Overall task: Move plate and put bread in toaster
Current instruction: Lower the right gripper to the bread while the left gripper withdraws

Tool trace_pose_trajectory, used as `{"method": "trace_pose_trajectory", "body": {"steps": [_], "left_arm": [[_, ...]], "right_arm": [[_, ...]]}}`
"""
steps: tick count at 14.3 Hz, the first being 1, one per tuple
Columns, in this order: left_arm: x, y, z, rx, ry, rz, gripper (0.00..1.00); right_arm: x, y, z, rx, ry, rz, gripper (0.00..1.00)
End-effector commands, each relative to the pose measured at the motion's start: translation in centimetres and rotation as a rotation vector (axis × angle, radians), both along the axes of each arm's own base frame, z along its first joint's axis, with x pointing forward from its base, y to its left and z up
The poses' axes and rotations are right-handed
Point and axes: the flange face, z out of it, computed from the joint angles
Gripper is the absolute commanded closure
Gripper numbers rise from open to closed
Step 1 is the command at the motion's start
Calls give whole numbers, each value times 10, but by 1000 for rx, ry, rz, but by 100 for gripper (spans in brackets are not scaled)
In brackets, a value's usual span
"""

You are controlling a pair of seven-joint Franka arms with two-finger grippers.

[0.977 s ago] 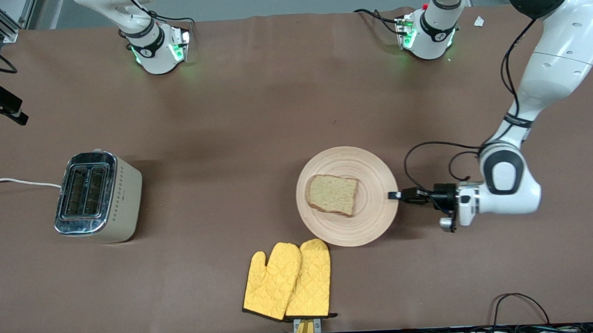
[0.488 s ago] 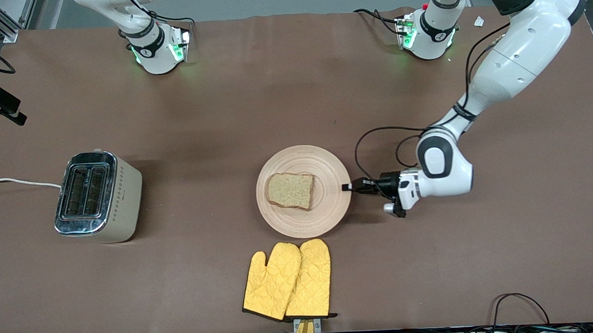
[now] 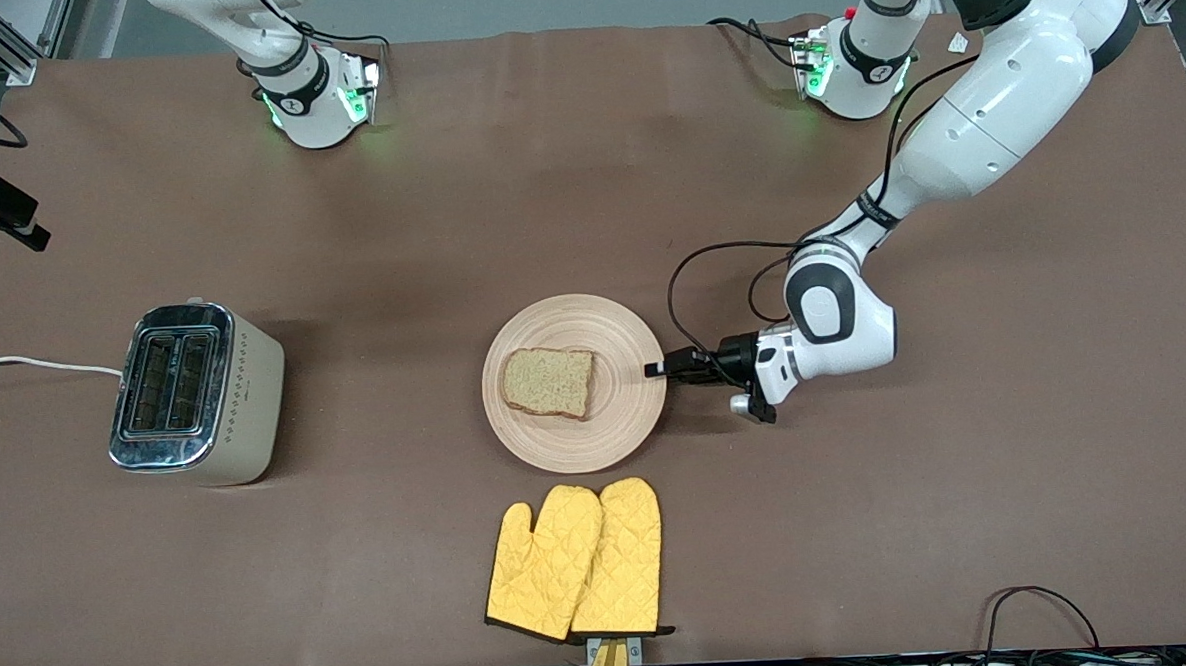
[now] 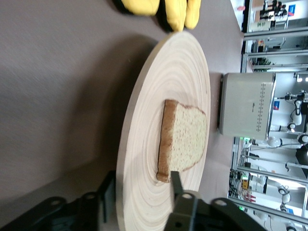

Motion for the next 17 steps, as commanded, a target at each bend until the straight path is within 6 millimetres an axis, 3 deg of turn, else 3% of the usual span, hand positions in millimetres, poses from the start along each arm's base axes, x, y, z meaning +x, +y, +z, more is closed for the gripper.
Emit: {"method": "trace_pose_trajectory", "body": {"steps": [1, 5, 8, 9, 10, 12, 17], "left_arm": [[21, 37, 20, 21, -9, 78, 0], [63, 136, 45, 104, -94, 144, 0], [95, 184, 79, 107, -55, 120, 0], [105, 205, 91, 146, -57, 119, 0], [110, 215, 100, 171, -44, 121, 0], [119, 223, 145, 207, -46, 143, 0], [102, 212, 268, 483, -34, 127, 0]], "right_arm": [[2, -2, 2, 9, -8, 10, 0], [18, 22, -17, 33, -17, 38, 0], [22, 42, -33, 37, 20, 74, 0], [26, 53, -47, 37, 45, 92, 0], [33, 73, -64, 37, 70, 123, 0], [54, 120, -103, 47, 95, 103, 0], [83, 237, -201, 80, 120, -64, 0]]}}
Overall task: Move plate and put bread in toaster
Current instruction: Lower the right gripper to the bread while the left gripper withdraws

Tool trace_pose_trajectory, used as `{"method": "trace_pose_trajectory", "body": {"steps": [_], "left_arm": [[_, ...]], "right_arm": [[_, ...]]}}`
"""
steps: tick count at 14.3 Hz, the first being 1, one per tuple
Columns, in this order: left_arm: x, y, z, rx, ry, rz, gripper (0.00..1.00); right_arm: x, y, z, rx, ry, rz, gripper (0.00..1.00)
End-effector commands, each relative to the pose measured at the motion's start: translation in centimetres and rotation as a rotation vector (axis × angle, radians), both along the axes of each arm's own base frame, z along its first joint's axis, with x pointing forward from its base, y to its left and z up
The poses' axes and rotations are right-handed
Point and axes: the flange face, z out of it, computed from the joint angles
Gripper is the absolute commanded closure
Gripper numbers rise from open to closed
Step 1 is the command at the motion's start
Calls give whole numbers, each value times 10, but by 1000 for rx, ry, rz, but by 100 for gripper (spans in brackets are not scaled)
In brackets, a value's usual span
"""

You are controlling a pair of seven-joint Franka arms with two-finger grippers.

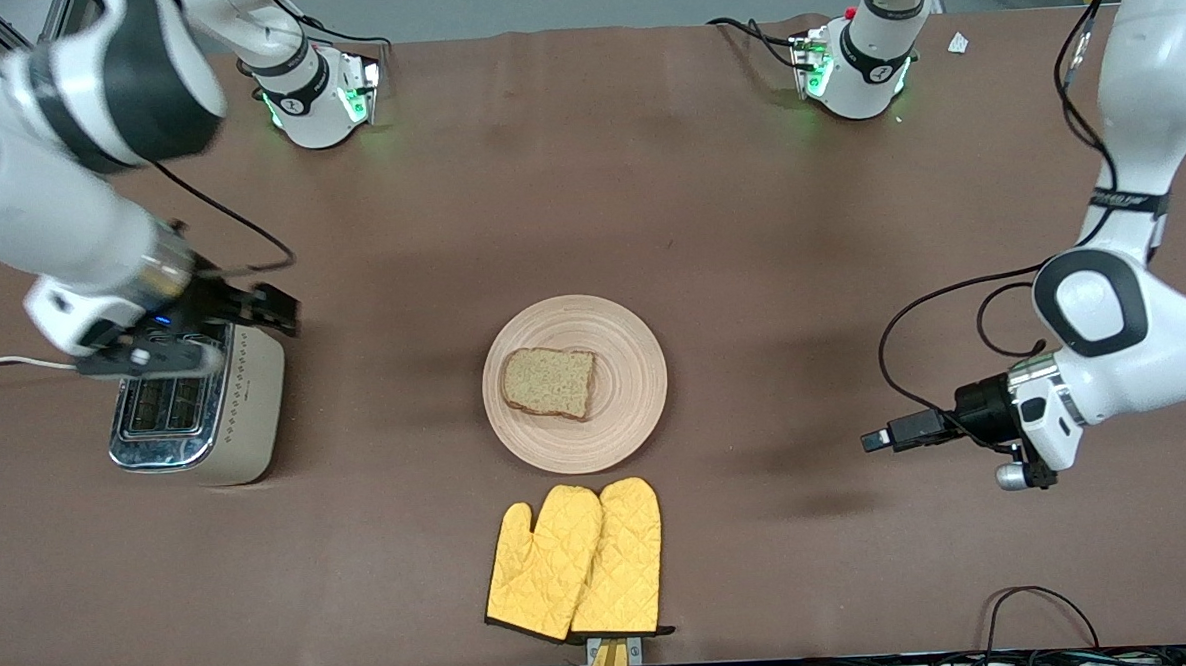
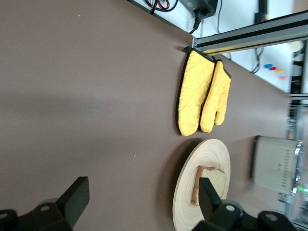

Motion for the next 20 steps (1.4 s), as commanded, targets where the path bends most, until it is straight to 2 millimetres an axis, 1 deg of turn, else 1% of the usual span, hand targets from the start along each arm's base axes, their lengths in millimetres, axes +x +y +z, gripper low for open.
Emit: {"method": "trace_pose_trajectory", "body": {"steps": [1, 2, 4, 5, 6, 7, 9, 10, 11, 12, 13, 14, 15, 17, 18, 19, 20], "left_arm": [[-25, -14, 73, 195, 11, -10, 0], [-32, -18, 90, 248, 20, -9, 0], [-49, -34, 123, 390, 35, -13, 0], [-57, -38, 138, 477, 21, -11, 0], [-67, -45, 154, 569, 9, -27, 0], [-75, -48, 170, 628, -2, -45, 0], [-87, -46, 199, 670, 18, -56, 0], [-91, -42, 212, 681, 33, -64, 0], [-97, -42, 225, 689, 54, -74, 0], [-106, -43, 248, 706, 47, -73, 0], [-121, -59, 265, 728, 21, -87, 0], [-130, -60, 274, 748, 17, -79, 0], [-139, -59, 280, 768, 29, -79, 0], [-155, -47, 291, 790, 71, -87, 0], [-163, -48, 294, 793, 93, -108, 0], [-166, -43, 293, 794, 112, -104, 0], [-172, -41, 295, 796, 117, -104, 0]], "right_arm": [[9, 62, -50, 9, -2, -117, 0], [10, 85, -69, 12, -7, -166, 0], [4, 136, -112, 10, -12, -256, 0], [4, 151, -137, 10, -15, -277, 0], [4, 162, -160, 8, -14, -270, 0], [0, 176, -180, 5, -14, -256, 0], [-4, 188, -211, 0, -10, -255, 0], [-8, 197, -227, -6, -6, -242, 0], [-10, 200, -239, -10, -4, -236, 4], [-10, 202, -251, -13, -4, -231, 6], [-12, 205, -259, -11, -8, -228, 12], [-12, 206, -265, -14, -6, -226, 18], [-13, 206, -267, -16, -4, -226, 24], [-16, 212, -269, -17, -3, -217, 40], [-18, 214, -273, -19, 1, -213, 47], [-18, 214, -274, -19, -1, -213, 51], [-18, 214, -277, -17, -2, -214, 53]]}}
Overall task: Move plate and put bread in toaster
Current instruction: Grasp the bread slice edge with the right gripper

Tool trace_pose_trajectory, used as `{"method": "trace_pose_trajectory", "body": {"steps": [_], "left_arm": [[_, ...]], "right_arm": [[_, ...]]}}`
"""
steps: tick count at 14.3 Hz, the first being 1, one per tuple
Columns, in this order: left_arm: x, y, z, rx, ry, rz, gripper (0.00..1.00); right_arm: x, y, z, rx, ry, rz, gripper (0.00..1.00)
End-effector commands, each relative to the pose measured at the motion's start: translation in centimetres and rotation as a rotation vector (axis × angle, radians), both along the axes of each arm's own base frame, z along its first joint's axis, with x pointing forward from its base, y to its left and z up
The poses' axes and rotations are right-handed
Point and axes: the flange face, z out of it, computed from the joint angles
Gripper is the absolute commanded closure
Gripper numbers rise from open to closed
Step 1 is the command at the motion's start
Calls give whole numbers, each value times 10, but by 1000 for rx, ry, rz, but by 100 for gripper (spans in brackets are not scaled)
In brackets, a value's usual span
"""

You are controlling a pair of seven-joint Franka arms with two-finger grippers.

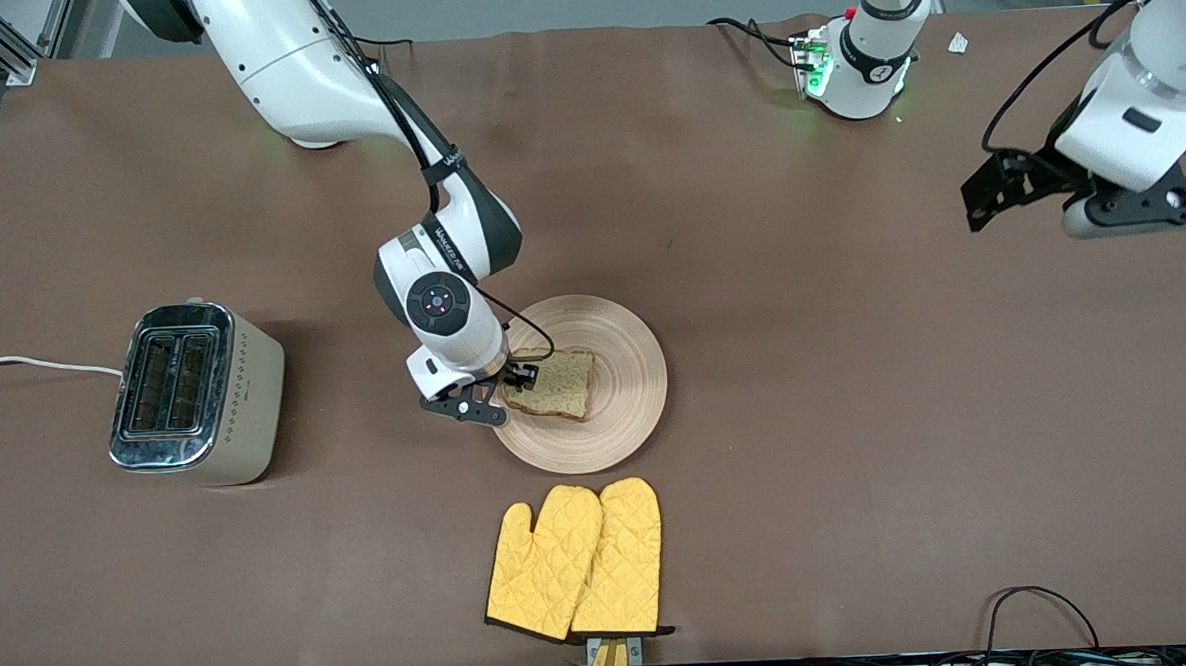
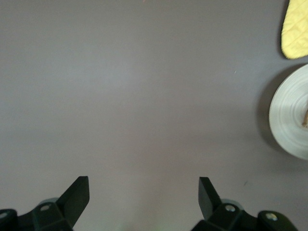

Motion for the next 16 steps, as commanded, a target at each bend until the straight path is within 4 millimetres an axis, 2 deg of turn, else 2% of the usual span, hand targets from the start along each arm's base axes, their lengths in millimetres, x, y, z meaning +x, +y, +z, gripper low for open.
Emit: {"method": "trace_pose_trajectory", "body": {"steps": [1, 3, 5, 8, 9, 12, 13, 15, 16], "left_arm": [[-17, 8, 2, 19, 20, 0, 0], [-19, 8, 2, 19, 22, -1, 0], [-19, 11, 1, -15, 31, 6, 0], [-21, 18, 2, -16, 33, 16, 0], [-20, 19, 2, -16, 33, 17, 0], [-19, 20, -4, -17, 45, -10, 0], [-19, 20, -3, -17, 44, -12, 0], [-19, 23, -1, -20, 44, -56, 0], [-19, 30, 0, -30, 44, -66, 0]], "right_arm": [[-2, 5, -8, 2, 0, -16, 53], [-6, 10, -13, -3, 8, -8, 56], [-8, 11, -15, -6, 14, -18, 65], [-9, 12, -14, -6, 14, -26, 96], [-7, 10, -13, -8, 16, -47, 100], [-3, 3, -5, -21, 34, -52, 100], [-2, 1, 4, -39, 48, -47, 100], [8, -7, 38, -69, 77, -51, 100], [16, -19, 67, -83, 70, -62, 100]]}}
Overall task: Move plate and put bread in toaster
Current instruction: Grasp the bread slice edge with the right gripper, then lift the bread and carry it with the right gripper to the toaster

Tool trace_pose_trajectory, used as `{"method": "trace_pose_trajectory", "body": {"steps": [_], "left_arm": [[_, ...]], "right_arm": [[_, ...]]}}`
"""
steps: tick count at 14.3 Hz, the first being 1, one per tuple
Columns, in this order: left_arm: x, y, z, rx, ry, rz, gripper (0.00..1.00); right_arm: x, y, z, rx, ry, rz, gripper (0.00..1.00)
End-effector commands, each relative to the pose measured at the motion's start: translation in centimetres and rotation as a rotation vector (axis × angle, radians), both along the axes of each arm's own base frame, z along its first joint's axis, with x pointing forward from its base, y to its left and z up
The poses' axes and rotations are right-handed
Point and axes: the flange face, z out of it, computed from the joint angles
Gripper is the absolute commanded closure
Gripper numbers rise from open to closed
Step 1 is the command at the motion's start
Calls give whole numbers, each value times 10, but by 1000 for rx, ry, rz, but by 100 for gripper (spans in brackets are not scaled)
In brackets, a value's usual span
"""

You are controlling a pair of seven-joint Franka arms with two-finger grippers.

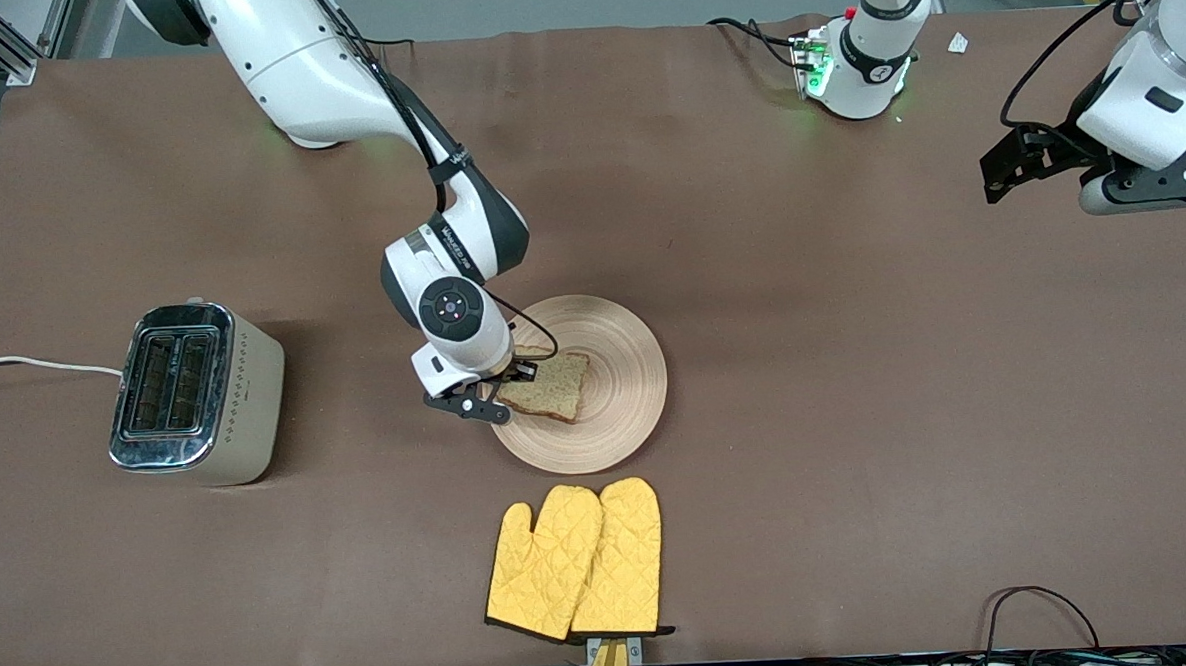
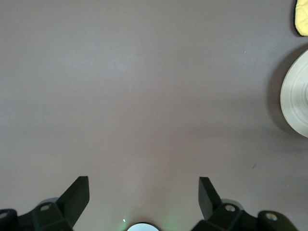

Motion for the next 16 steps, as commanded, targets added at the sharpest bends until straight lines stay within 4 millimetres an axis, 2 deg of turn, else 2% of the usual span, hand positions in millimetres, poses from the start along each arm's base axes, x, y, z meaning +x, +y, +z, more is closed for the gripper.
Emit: {"method": "trace_pose_trajectory", "body": {"steps": [1, 2, 3, 6, 8, 10, 13, 16], "left_arm": [[-8, 22, 7, -39, 2, -8, 0], [-7, 22, 6, -66, 6, -4, 0], [-7, 22, 6, -70, 5, -3, 0], [-6, 18, 5, -58, 7, 7, 0], [-7, 15, 5, -44, 5, 5, 0], [-8, 16, 8, -43, -1, 5, 0], [-9, 20, 9, -41, 9, 10, 0], [-8, 24, 9, -43, 9, 4, 0]], "right_arm": [[14, -27, 73, -39, -14, -11, 100], [19, -41, 94, -60, -29, 7, 100], [27, -68, 123, -88, -23, 16, 100], [36, -137, 174, -202, 110, 132, 100], [42, -174, 204, -327, 159, 244, 100], [45, -214, 218, -446, 225, 340, 100], [51, -259, 232, -579, 283, 432, 100], [60, -291, 237, -700, 312, 446, 100]]}}
